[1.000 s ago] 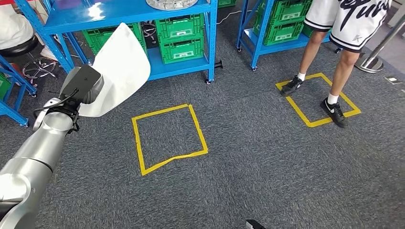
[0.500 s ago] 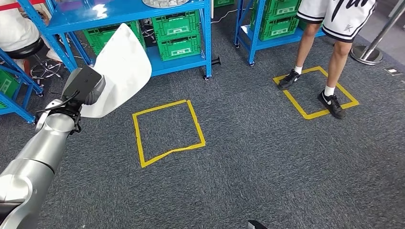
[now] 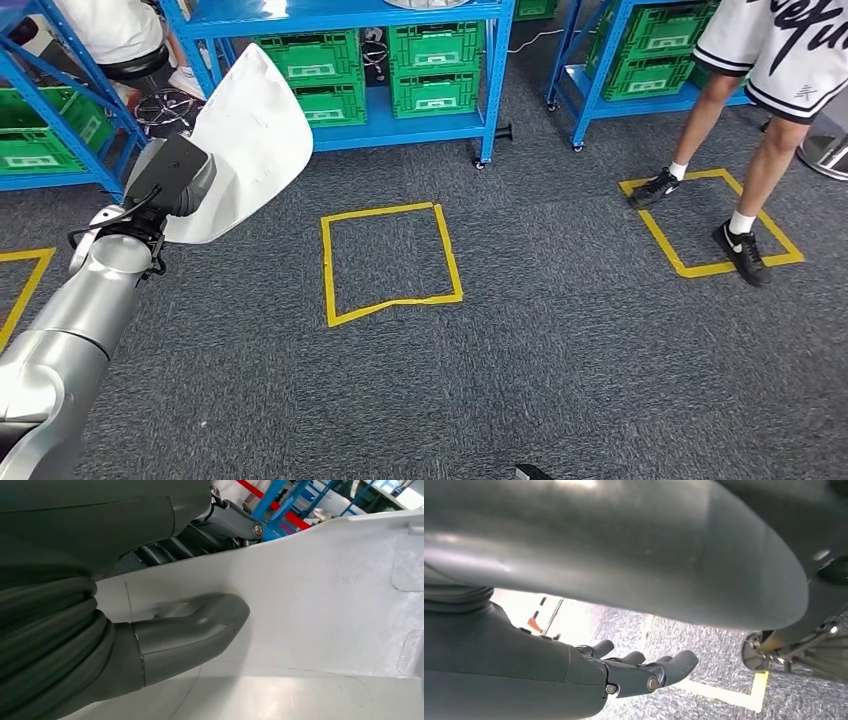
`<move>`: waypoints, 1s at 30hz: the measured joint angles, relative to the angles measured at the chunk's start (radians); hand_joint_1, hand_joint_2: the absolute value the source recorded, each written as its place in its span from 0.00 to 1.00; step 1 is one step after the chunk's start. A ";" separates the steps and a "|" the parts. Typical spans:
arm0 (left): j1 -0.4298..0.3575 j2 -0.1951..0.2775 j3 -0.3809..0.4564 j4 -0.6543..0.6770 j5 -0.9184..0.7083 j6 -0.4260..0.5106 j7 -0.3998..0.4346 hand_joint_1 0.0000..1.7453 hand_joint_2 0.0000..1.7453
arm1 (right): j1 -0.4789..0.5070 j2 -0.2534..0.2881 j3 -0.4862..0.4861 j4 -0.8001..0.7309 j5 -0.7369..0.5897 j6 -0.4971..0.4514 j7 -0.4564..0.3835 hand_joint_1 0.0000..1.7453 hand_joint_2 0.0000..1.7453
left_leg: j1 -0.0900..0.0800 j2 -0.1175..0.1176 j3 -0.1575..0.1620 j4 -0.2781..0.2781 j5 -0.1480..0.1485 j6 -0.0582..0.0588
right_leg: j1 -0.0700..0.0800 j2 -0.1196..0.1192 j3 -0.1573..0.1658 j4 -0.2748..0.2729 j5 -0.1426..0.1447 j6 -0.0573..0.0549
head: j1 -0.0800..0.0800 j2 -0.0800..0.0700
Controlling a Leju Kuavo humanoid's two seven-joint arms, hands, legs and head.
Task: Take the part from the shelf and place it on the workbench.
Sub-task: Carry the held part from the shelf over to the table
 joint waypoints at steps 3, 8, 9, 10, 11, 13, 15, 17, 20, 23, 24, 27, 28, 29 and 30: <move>-0.001 0.001 0.000 0.001 0.000 0.001 -0.001 1.00 1.00 | -0.001 -0.001 0.000 0.000 0.002 0.002 -0.004 0.00 0.00 | -0.001 -0.026 -0.020 0.015 0.007 -0.014 | 0.002 0.030 0.071 -0.133 0.036 -0.012 | 0.000 0.000; -0.003 0.010 0.000 0.002 0.000 0.001 -0.003 1.00 1.00 | -0.004 0.000 0.000 0.000 0.006 0.010 -0.003 0.00 0.00 | 0.000 -0.013 -0.049 0.051 -0.010 -0.044 | -0.001 -0.011 0.067 -0.148 0.056 -0.045 | -0.006 0.000; -0.004 0.011 0.000 0.002 0.000 0.001 -0.004 1.00 1.00 | -0.003 0.000 0.000 -0.001 0.007 0.011 -0.003 0.00 0.00 | 0.003 0.011 -0.070 0.101 -0.041 -0.050 | -0.001 -0.021 0.066 -0.149 0.058 -0.048 | -0.010 0.000; -0.004 0.012 0.000 0.003 0.000 0.001 -0.004 1.00 1.00 | -0.002 -0.001 0.000 -0.001 0.008 0.012 -0.003 0.00 0.00 | 0.006 0.031 -0.097 0.167 -0.077 -0.057 | -0.001 -0.031 0.063 -0.149 0.059 -0.050 | -0.013 0.000; -0.003 0.011 0.000 0.004 0.000 0.001 -0.004 1.00 1.00 | -0.001 -0.001 0.000 -0.001 0.009 0.013 -0.003 0.00 0.00 | 0.010 0.041 -0.122 0.233 -0.107 -0.063 | -0.001 -0.041 0.061 -0.149 0.060 -0.050 | -0.014 0.000; 0.001 0.012 0.000 0.008 -0.001 0.001 -0.004 1.00 1.00 | 0.001 -0.002 0.000 -0.001 0.012 0.014 -0.003 0.00 0.00 | 0.018 0.048 -0.134 0.285 -0.119 -0.070 | -0.001 -0.064 0.059 -0.148 0.061 -0.049 | -0.014 0.000; 0.000 0.012 0.000 0.010 -0.003 0.001 -0.004 1.00 1.00 | 0.000 -0.002 0.000 -0.001 0.014 0.015 -0.003 0.00 0.00 | 0.022 0.066 -0.069 0.185 -0.070 -0.070 | -0.001 -0.088 0.060 -0.148 0.061 -0.046 | -0.014 0.000; -0.004 0.010 0.000 0.009 -0.004 0.002 -0.006 1.00 1.00 | -0.002 -0.002 0.000 -0.001 0.015 0.015 -0.004 0.00 0.00 | 0.014 0.105 0.007 0.053 -0.034 -0.062 | 0.002 -0.109 0.063 -0.148 0.061 -0.038 | -0.013 0.000; -0.007 0.009 0.000 0.009 -0.006 0.004 -0.007 1.00 1.00 | -0.003 -0.002 0.000 -0.001 0.016 0.016 -0.007 0.00 0.00 | 0.004 0.104 0.023 0.004 -0.026 -0.040 | 0.006 -0.137 0.064 -0.152 0.063 -0.019 | -0.012 0.000; -0.007 0.010 0.000 0.008 -0.009 0.007 -0.008 1.00 1.00 | -0.003 -0.002 0.000 -0.001 0.015 0.015 -0.008 0.00 0.00 | 0.008 0.073 0.021 -0.008 -0.012 -0.019 | 0.001 -0.099 0.052 -0.121 0.037 -0.001 | -0.011 0.000; -0.007 0.006 -0.001 0.008 -0.010 0.009 -0.008 1.00 1.00 | -0.002 -0.002 0.000 -0.001 0.015 0.015 -0.011 0.00 0.00 | 0.010 0.062 0.021 -0.011 -0.008 -0.013 | -0.001 -0.066 0.031 -0.075 0.010 0.002 | -0.010 0.000; 0.000 -0.008 -0.003 0.010 -0.013 0.010 -0.009 1.00 1.00 | 0.003 -0.002 0.000 -0.001 0.015 0.014 -0.014 0.00 0.00 | 0.007 0.023 0.013 -0.009 -0.004 -0.005 | 0.000 -0.016 -0.056 0.105 -0.063 0.002 | -0.007 0.000; 0.004 -0.010 -0.004 0.010 -0.013 0.010 -0.009 1.00 1.00 | 0.004 -0.002 0.000 -0.001 0.015 0.014 -0.013 0.00 0.00 | 0.007 0.008 0.011 -0.006 -0.003 -0.004 | 0.000 -0.013 -0.067 0.123 -0.058 0.002 | -0.007 0.000; 0.006 -0.010 -0.005 0.011 -0.014 0.010 -0.009 1.00 1.00 | 0.004 -0.002 0.000 -0.001 0.015 0.013 -0.013 0.00 0.00 | 0.007 -0.006 0.008 -0.001 -0.003 -0.005 | -0.001 -0.011 -0.059 0.101 -0.035 0.001 | -0.007 0.000; 0.006 -0.010 -0.006 0.011 -0.014 0.010 -0.009 1.00 1.00 | 0.004 -0.002 0.000 -0.001 0.015 0.012 -0.013 0.00 0.00 | 0.008 -0.020 0.006 0.004 -0.004 -0.007 | -0.002 -0.003 -0.033 0.046 0.000 0.000 | -0.007 0.000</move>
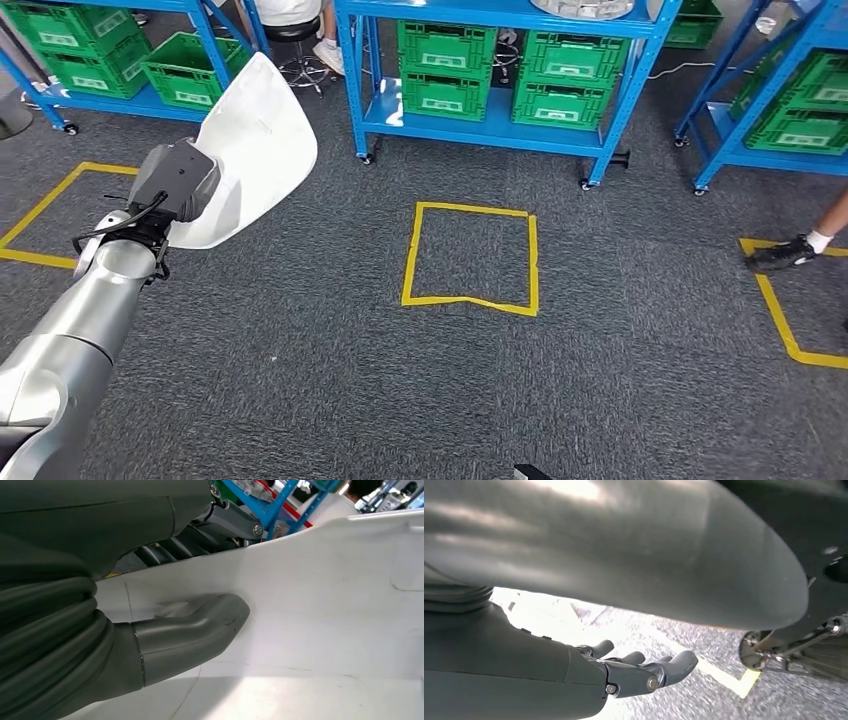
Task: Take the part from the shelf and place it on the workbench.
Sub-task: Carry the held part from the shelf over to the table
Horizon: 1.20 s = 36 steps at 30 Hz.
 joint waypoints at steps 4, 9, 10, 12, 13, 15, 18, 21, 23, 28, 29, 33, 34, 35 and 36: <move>-0.005 -0.002 -0.002 0.000 -0.001 0.000 0.000 1.00 1.00 | 0.000 0.000 0.000 0.000 -0.003 -0.001 -0.008 0.00 0.00 | 0.003 -0.052 -0.022 0.019 0.000 -0.024 | -0.008 0.067 0.075 -0.167 0.054 -0.005 | -0.001 0.000; -0.006 0.001 -0.003 0.000 -0.007 0.003 0.002 1.00 1.00 | -0.004 0.003 0.000 0.000 -0.006 -0.004 -0.011 0.00 0.00 | 0.003 0.006 -0.063 0.075 -0.030 -0.053 | -0.006 0.004 0.080 -0.186 0.070 -0.037 | -0.009 0.000; -0.006 0.001 -0.004 0.000 -0.008 0.004 0.003 1.00 1.00 | -0.003 0.002 0.000 0.000 -0.006 -0.004 -0.013 0.00 0.00 | 0.003 0.040 -0.089 0.133 -0.061 -0.057 | -0.004 -0.009 0.080 -0.188 0.070 -0.041 | -0.013 0.000; -0.002 0.002 -0.007 0.000 -0.009 0.006 0.004 1.00 1.00 | 0.001 0.002 0.000 0.000 -0.002 -0.004 -0.013 0.00 0.00 | 0.009 0.063 -0.143 0.253 -0.110 -0.065 | -0.002 -0.037 0.080 -0.188 0.070 -0.043 | -0.016 0.000; 0.003 0.005 -0.008 0.001 -0.009 0.006 0.005 1.00 1.00 | 0.001 0.002 0.000 0.000 0.000 -0.004 -0.012 0.00 0.00 | 0.011 0.065 -0.154 0.279 -0.113 -0.067 | -0.002 -0.050 0.080 -0.188 0.069 -0.044 | -0.016 0.000; 0.009 0.015 -0.009 0.001 -0.009 0.006 0.002 1.00 1.00 | 0.001 0.002 0.000 0.000 0.008 -0.003 -0.011 0.00 0.00 | 0.014 0.077 -0.116 0.215 -0.072 -0.068 | -0.002 -0.076 0.081 -0.188 0.067 -0.042 | -0.016 0.000; 0.011 0.027 -0.009 -0.001 -0.008 0.007 -0.003 1.00 1.00 | 0.001 0.002 0.000 0.000 0.018 -0.001 -0.011 0.00 0.00 | 0.012 0.121 -0.029 0.059 -0.006 -0.063 | -0.001 -0.100 0.085 -0.187 0.064 -0.038 | -0.016 0.000; 0.010 0.028 -0.009 -0.002 -0.008 0.008 -0.004 1.00 1.00 | 0.001 0.002 0.000 0.000 0.019 -0.001 -0.011 0.00 0.00 | 0.011 0.137 -0.016 0.037 -0.003 -0.062 | 0.000 -0.102 0.086 -0.188 0.063 -0.037 | -0.016 0.000; 0.008 0.047 -0.009 -0.005 -0.007 0.009 -0.007 1.00 1.00 | -0.002 0.004 0.000 0.000 0.025 0.000 -0.011 0.00 0.00 | 0.005 0.118 -0.003 0.006 0.001 -0.037 | -0.003 -0.094 0.087 -0.173 0.046 -0.018 | -0.016 0.000; 0.009 0.064 -0.010 -0.005 -0.004 0.010 -0.009 1.00 1.00 | 0.006 0.006 0.001 0.000 0.036 0.001 -0.022 0.00 0.00 | -0.001 0.033 0.002 -0.013 0.008 -0.002 | -0.003 -0.012 -0.030 0.068 -0.054 0.001 | -0.014 0.000; 0.011 0.065 -0.010 -0.002 -0.004 0.010 -0.009 1.00 1.00 | 0.007 0.005 0.001 0.000 0.037 0.001 -0.021 0.00 0.00 | 0.000 0.017 0.002 -0.010 0.008 -0.002 | -0.003 -0.010 -0.036 0.068 -0.038 0.001 | -0.014 0.000; 0.006 0.071 -0.010 0.007 -0.004 0.012 -0.015 1.00 1.00 | 0.007 0.004 0.002 0.000 0.044 0.003 -0.023 0.00 0.00 | 0.003 -0.040 -0.009 0.012 0.000 -0.019 | -0.009 0.052 0.050 -0.138 0.067 -0.002 | -0.015 0.000; 0.005 0.073 -0.010 0.008 -0.003 0.013 -0.018 1.00 1.00 | 0.007 0.004 0.002 0.000 0.046 0.003 -0.025 0.00 0.00 | 0.004 -0.053 -0.015 0.015 0.000 -0.027 | -0.010 0.067 0.061 -0.162 0.070 -0.005 | -0.015 0.000; 0.003 0.076 -0.010 0.009 -0.001 0.014 -0.020 1.00 1.00 | 0.007 0.004 0.002 0.000 0.048 0.004 -0.027 0.00 0.00 | 0.006 -0.065 -0.020 0.015 0.002 -0.034 | -0.008 0.069 0.064 -0.166 0.066 -0.009 | -0.015 0.000; 0.003 0.080 -0.010 0.010 0.000 0.015 -0.022 1.00 1.00 | 0.006 0.004 0.002 0.000 0.050 0.004 -0.028 0.00 0.00 | 0.009 -0.077 -0.024 0.012 0.006 -0.041 | -0.007 0.056 0.065 -0.167 0.068 -0.016 | -0.015 0.000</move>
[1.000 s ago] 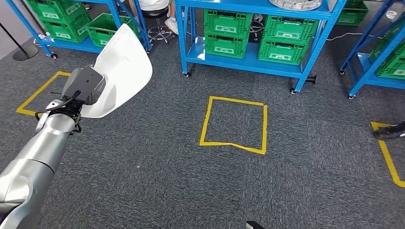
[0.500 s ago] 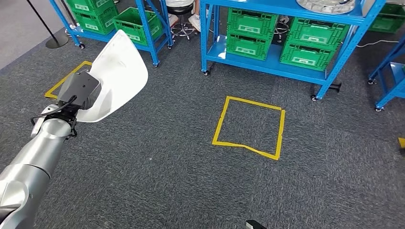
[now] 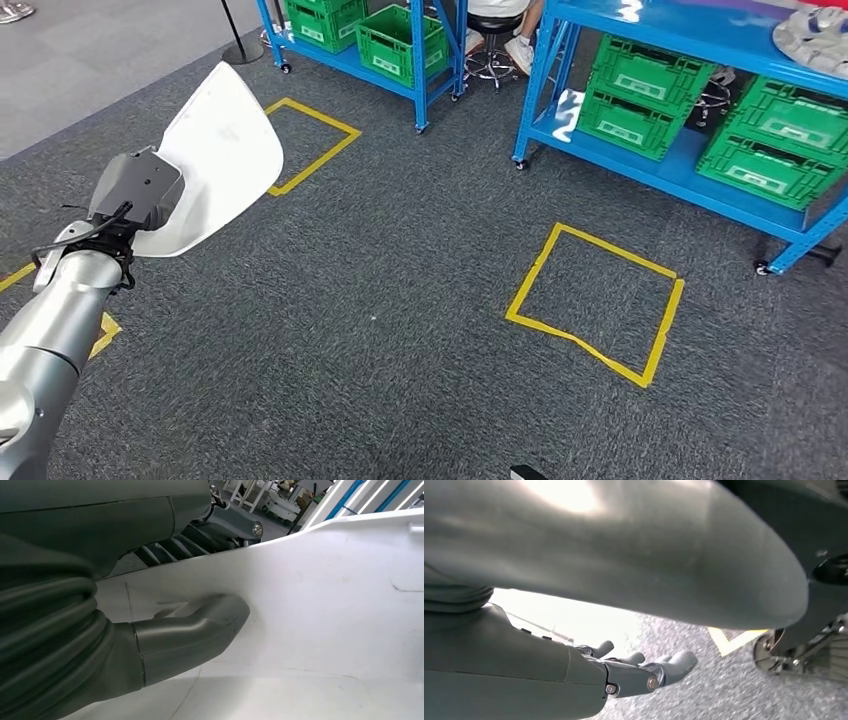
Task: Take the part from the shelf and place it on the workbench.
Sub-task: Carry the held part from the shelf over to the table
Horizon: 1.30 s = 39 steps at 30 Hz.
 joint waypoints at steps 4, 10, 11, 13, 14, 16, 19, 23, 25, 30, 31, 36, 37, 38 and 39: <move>0.004 0.020 0.000 0.003 0.006 0.010 -0.006 1.00 1.00 | -0.005 0.000 0.000 0.000 0.006 0.000 -0.002 0.00 0.00 | -0.001 0.091 -0.042 0.076 -0.043 -0.018 | 0.002 -0.048 0.007 -0.018 0.012 -0.027 | -0.011 0.000; 0.022 0.026 0.000 0.009 0.008 0.018 -0.005 1.00 1.00 | 0.000 -0.001 0.000 0.000 0.015 0.000 -0.001 0.00 0.00 | 0.004 0.155 -0.082 0.177 -0.063 -0.025 | 0.008 -0.133 0.009 -0.019 0.007 -0.032 | -0.016 0.000; 0.022 0.028 0.000 0.008 0.008 0.019 -0.005 1.00 1.00 | -0.001 -0.001 0.000 0.000 0.017 0.001 -0.001 0.00 0.00 | 0.002 0.177 -0.044 0.106 -0.037 -0.022 | 0.009 -0.145 0.011 -0.019 0.005 -0.029 | -0.016 0.000; 0.020 0.030 0.000 0.006 0.008 0.019 -0.005 1.00 1.00 | -0.002 0.000 0.001 0.000 0.020 0.001 -0.001 0.00 0.00 | -0.005 0.207 0.010 0.009 -0.009 -0.010 | 0.012 -0.167 0.016 -0.018 0.000 -0.019 | -0.015 0.000; 0.018 0.032 0.000 0.005 0.008 0.019 -0.004 1.00 1.00 | -0.003 0.000 0.001 0.000 0.021 0.002 -0.001 0.00 0.00 | -0.009 0.211 0.018 -0.007 -0.008 -0.003 | 0.014 -0.177 0.018 -0.018 -0.002 -0.013 | -0.014 0.000; 0.016 0.037 0.000 0.004 0.008 0.019 -0.003 1.00 1.00 | -0.007 0.002 0.001 0.000 0.022 0.002 0.000 0.00 0.00 | -0.012 0.186 0.019 -0.010 -0.004 0.010 | 0.013 -0.194 0.025 -0.020 -0.006 -0.001 | -0.013 0.000; 0.005 0.040 0.000 0.001 0.008 0.021 -0.001 1.00 1.00 | -0.012 0.003 0.002 0.000 0.023 0.002 -0.003 0.00 0.00 | -0.004 0.154 0.025 -0.020 0.004 0.028 | 0.006 -0.130 0.001 0.044 -0.047 0.014 | -0.010 0.000; 0.007 0.031 -0.001 0.003 0.004 0.023 0.003 1.00 1.00 | -0.007 0.004 0.005 0.000 0.027 0.002 -0.005 0.00 0.00 | -0.004 0.102 0.023 -0.018 0.004 0.038 | 0.007 -0.067 -0.110 0.254 -0.119 0.018 | -0.006 0.000; 0.010 0.030 -0.001 0.004 0.003 0.023 0.005 1.00 1.00 | -0.007 0.004 0.007 0.000 0.028 0.002 -0.001 0.00 0.00 | -0.003 0.073 0.022 -0.013 0.003 0.036 | 0.006 -0.060 -0.088 0.191 -0.066 0.015 | -0.006 0.000; 0.006 0.024 -0.003 0.004 -0.004 0.026 0.014 1.00 1.00 | -0.008 0.004 0.008 0.000 0.021 0.002 -0.002 0.00 0.00 | -0.002 0.019 0.013 -0.005 0.002 0.011 | 0.009 -0.013 0.007 -0.013 0.005 0.005 | -0.006 0.000; 0.006 0.023 -0.005 0.004 -0.007 0.026 0.016 1.00 1.00 | -0.009 0.004 0.008 0.000 0.019 0.002 -0.002 0.00 0.00 | 0.000 0.012 0.013 -0.008 0.005 0.006 | 0.010 -0.022 0.007 -0.013 0.006 0.001 | -0.006 0.000; 0.004 0.007 -0.013 0.005 -0.017 0.026 0.025 1.00 1.00 | -0.010 0.007 0.008 0.000 0.005 0.002 -0.001 0.00 0.00 | -0.001 0.099 -0.038 0.082 -0.046 -0.013 | 0.010 -0.076 0.019 -0.033 0.020 -0.031 | -0.016 0.000; 0.005 -0.001 -0.016 0.005 -0.019 0.026 0.025 1.00 1.00 | -0.008 0.007 0.008 0.000 0.003 0.002 0.000 0.00 0.00 | -0.001 0.124 -0.069 0.147 -0.078 -0.016 | 0.011 -0.088 0.019 -0.033 0.019 -0.033 | -0.019 0.000; 0.008 -0.009 -0.020 0.006 -0.020 0.026 0.025 1.00 1.00 | -0.006 0.007 0.008 0.000 0.002 0.002 0.001 0.00 0.00 | 0.001 0.135 -0.098 0.207 -0.102 -0.019 | 0.011 -0.100 0.019 -0.033 0.018 -0.034 | -0.019 0.000; 0.012 -0.016 -0.023 0.006 -0.021 0.026 0.025 1.00 1.00 | -0.004 0.007 0.008 0.000 0.000 0.003 0.002 0.00 0.00 | 0.004 0.141 -0.116 0.246 -0.111 -0.021 | 0.011 -0.113 0.019 -0.033 0.017 -0.034 | -0.020 0.000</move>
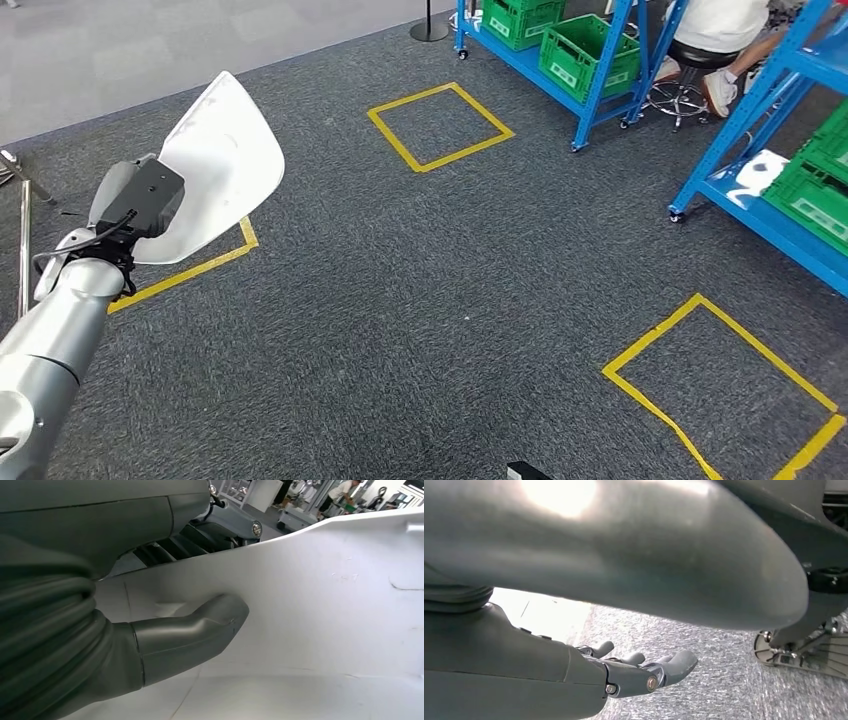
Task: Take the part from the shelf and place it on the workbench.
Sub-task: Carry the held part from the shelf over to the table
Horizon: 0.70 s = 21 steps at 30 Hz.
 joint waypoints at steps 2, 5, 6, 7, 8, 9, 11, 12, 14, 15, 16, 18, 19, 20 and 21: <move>0.005 -0.009 -0.003 0.001 -0.002 0.000 0.000 1.00 1.00 | 0.000 0.000 0.000 0.000 -0.003 0.002 0.001 0.00 0.00 | 0.004 0.010 0.017 -0.033 0.034 -0.002 | 0.000 -0.024 0.001 0.001 -0.003 0.003 | 0.000 0.000; 0.000 -0.026 -0.006 -0.001 -0.004 0.001 0.000 1.00 1.00 | 0.000 0.000 -0.002 0.000 -0.006 0.002 0.001 0.00 0.00 | -0.003 0.070 0.115 -0.217 0.108 0.007 | 0.005 -0.058 0.011 0.002 -0.013 0.017 | 0.001 0.000; -0.001 -0.031 -0.007 -0.002 -0.005 0.002 0.001 1.00 1.00 | -0.001 0.000 -0.003 0.000 -0.006 0.002 0.000 0.00 0.00 | -0.007 0.082 0.130 -0.246 0.113 0.015 | 0.008 -0.069 0.014 0.003 -0.017 0.023 | 0.002 0.000; -0.002 -0.034 -0.008 -0.002 -0.005 0.003 0.002 1.00 1.00 | -0.001 0.000 -0.004 0.000 -0.006 0.002 0.000 0.00 0.00 | -0.011 0.080 0.133 -0.253 0.110 0.023 | 0.010 -0.080 0.018 0.002 -0.019 0.028 | 0.003 0.000; -0.003 -0.036 -0.009 -0.002 -0.005 0.003 0.003 1.00 1.00 | -0.003 0.000 -0.005 0.000 -0.005 0.002 0.000 0.00 0.00 | -0.011 0.064 0.131 -0.254 0.112 0.031 | 0.010 -0.093 0.022 0.002 -0.022 0.034 | 0.005 0.000; -0.003 -0.036 -0.009 -0.003 -0.005 0.004 0.004 1.00 1.00 | -0.004 0.001 -0.006 0.000 -0.003 0.003 0.001 0.00 0.00 | -0.010 0.051 0.132 -0.256 0.113 0.037 | 0.007 -0.093 0.024 0.003 -0.026 0.040 | 0.005 0.000; -0.006 -0.036 -0.009 -0.006 -0.005 0.005 0.005 1.00 1.00 | -0.007 0.001 -0.007 0.000 -0.001 0.005 -0.002 0.00 0.00 | -0.006 0.026 0.134 -0.259 0.116 0.049 | 0.000 -0.043 0.010 0.040 -0.052 0.051 | 0.008 0.000; -0.006 -0.037 -0.010 -0.007 -0.005 0.006 0.005 1.00 1.00 | -0.006 0.001 -0.007 0.000 0.001 0.007 -0.007 0.00 0.00 | -0.003 0.014 0.135 -0.261 0.117 0.054 | -0.003 -0.006 -0.013 0.087 -0.075 0.055 | 0.010 0.000; -0.003 -0.040 -0.010 -0.008 -0.006 0.007 0.005 1.00 1.00 | 0.000 0.001 -0.007 0.000 0.003 0.010 -0.015 0.00 0.00 | -0.004 -0.014 0.134 -0.260 0.118 0.061 | -0.003 0.036 -0.079 0.215 -0.126 0.056 | 0.013 0.000; 0.001 -0.042 -0.010 -0.008 -0.007 0.007 0.005 1.00 1.00 | 0.003 0.001 -0.008 0.000 0.004 0.011 -0.016 0.00 0.00 | -0.005 -0.031 0.133 -0.259 0.118 0.062 | -0.003 0.041 -0.108 0.263 -0.135 0.056 | 0.014 0.000; 0.006 -0.043 -0.010 -0.007 -0.008 0.009 0.005 1.00 1.00 | 0.004 0.001 -0.008 0.000 0.005 0.011 -0.014 0.00 0.00 | -0.006 -0.048 0.133 -0.258 0.118 0.062 | -0.002 0.043 -0.122 0.277 -0.126 0.054 | 0.014 0.000; 0.011 -0.042 -0.010 -0.008 -0.010 0.013 0.005 1.00 1.00 | 0.005 0.001 -0.008 0.000 0.007 0.011 -0.010 0.00 0.00 | -0.006 -0.081 0.133 -0.255 0.118 0.060 | -0.002 0.056 -0.094 0.194 -0.062 0.047 | 0.014 0.000; 0.011 -0.042 -0.010 -0.008 -0.010 0.015 0.005 1.00 1.00 | 0.004 0.001 -0.008 0.000 0.007 0.012 -0.010 0.00 0.00 | -0.005 -0.095 0.132 -0.253 0.118 0.058 | -0.002 0.080 -0.066 0.125 -0.030 0.042 | 0.014 0.000; 0.011 -0.041 -0.010 -0.008 -0.011 0.017 0.006 1.00 1.00 | 0.004 0.001 -0.008 0.000 0.008 0.012 -0.011 0.00 0.00 | -0.005 -0.110 0.131 -0.252 0.118 0.053 | -0.003 0.099 -0.040 0.067 -0.009 0.040 | 0.013 0.000; 0.011 -0.040 -0.010 -0.008 -0.011 0.018 0.006 1.00 1.00 | 0.004 0.001 -0.008 0.000 0.008 0.012 -0.012 0.00 0.00 | -0.005 -0.122 0.128 -0.252 0.119 0.046 | -0.002 0.114 -0.024 0.029 0.001 0.039 | 0.013 0.000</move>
